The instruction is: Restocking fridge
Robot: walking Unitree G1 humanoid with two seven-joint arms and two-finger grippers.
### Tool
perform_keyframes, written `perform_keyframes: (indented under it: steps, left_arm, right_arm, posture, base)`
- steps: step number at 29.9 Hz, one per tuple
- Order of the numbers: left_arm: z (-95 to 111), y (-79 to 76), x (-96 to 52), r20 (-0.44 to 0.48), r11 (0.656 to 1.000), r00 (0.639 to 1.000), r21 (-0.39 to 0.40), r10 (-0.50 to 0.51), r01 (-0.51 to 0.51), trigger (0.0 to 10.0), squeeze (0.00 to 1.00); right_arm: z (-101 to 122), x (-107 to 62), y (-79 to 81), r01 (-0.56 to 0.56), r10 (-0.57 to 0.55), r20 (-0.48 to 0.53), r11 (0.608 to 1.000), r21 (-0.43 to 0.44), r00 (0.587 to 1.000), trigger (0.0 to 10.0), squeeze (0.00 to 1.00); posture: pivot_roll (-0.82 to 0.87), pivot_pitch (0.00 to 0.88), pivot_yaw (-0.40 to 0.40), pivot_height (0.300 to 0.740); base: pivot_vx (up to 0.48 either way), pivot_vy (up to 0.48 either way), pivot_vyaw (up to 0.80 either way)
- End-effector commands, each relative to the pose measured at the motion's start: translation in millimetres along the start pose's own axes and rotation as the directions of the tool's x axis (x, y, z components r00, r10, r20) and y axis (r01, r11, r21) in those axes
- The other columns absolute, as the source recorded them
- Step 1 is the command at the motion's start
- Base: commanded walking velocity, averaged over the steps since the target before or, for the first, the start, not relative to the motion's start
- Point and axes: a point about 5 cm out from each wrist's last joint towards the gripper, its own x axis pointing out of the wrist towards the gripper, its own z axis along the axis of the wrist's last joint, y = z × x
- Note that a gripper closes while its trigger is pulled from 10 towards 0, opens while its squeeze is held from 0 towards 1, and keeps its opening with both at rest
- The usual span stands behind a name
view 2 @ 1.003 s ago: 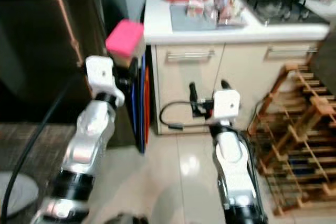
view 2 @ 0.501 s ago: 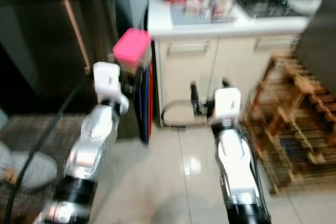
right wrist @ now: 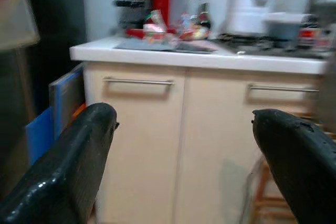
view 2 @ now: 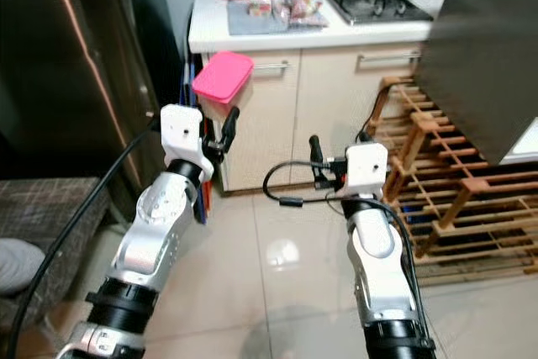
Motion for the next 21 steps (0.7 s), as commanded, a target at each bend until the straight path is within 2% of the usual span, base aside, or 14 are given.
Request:
perform_keyframes:
  steps: [1,21]
  left_arm:
    - [1.6,-1.6,1.1,0.006,1.0,1.0,-0.002,0.004,-0.004,10.0,0.0]
    - [-6.5,7.1,-3.9,-0.019,0.999,0.999,0.009,0.037,-0.037,10.0,0.0]
  right_arm:
    - [1.4,-1.0,-4.4,0.008,-0.008,0.001,1.0,-0.002,1.0,10.0,0.0]
    - [-1.8,-3.2,-4.6,0.006,-0.006,-0.014,1.0,-0.008,1.0,10.0,0.0]
  posture:
    - [-0.15,0.0,0.044,0.74]
    - [-0.15,0.0,0.043,0.74]
  base:
    - [0.0,-0.469,0.0]
    - [0.0,-0.469,0.0]
